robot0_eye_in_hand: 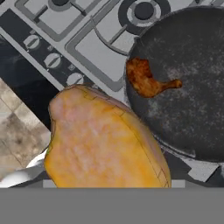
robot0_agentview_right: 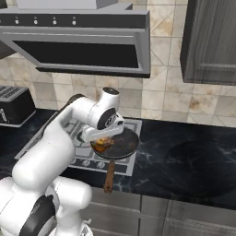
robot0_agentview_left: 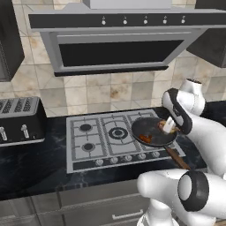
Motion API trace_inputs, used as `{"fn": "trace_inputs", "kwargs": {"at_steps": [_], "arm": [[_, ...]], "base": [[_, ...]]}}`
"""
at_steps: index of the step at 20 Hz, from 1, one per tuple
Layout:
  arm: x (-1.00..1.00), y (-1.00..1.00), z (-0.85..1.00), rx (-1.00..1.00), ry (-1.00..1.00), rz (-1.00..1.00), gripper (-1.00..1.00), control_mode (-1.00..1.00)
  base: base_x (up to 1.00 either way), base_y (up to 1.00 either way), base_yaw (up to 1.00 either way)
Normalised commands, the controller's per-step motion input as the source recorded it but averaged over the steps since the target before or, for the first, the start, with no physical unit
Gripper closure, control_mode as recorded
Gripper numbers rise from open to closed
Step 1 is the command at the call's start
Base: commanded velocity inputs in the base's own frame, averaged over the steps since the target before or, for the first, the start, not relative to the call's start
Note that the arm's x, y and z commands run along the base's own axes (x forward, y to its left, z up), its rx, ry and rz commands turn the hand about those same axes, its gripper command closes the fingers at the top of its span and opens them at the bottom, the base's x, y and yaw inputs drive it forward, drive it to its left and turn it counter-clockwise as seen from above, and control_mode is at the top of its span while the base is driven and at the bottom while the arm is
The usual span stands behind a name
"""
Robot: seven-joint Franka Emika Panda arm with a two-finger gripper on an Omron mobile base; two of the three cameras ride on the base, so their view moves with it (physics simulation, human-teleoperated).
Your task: Take the chicken drumsticks from the pan and place one on each plate on the dining counter.
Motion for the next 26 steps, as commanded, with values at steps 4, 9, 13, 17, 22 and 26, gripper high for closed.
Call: {"fn": "trace_inputs", "kwargs": {"at_steps": [4,9,13,17,22,26], "arm": [[-0.33,0.26,0.34,-0.03,0.24,-0.06,1.00,-1.00],[-0.32,0.14,0.22,-0.07,0.33,-0.03,1.00,-1.00],[-0.04,0.03,0.00,-0.06,0.10,0.00,1.00,-1.00],[0.00,0.00,0.00,0.00,0.00,0.00,1.00,1.00],[0.00,0.00,0.00,0.00,0.00,0.00,1.00,1.00],[0.00,0.00,0.00,0.00,0.00,0.00,1.00,1.00]], "base": [[0.00,0.00,0.00],[0.00,0.00,0.00],[0.00,0.00,0.00],[-0.39,-0.05,-0.01],[-0.72,-0.09,-0.39],[-0.16,0.17,-0.95]]}}
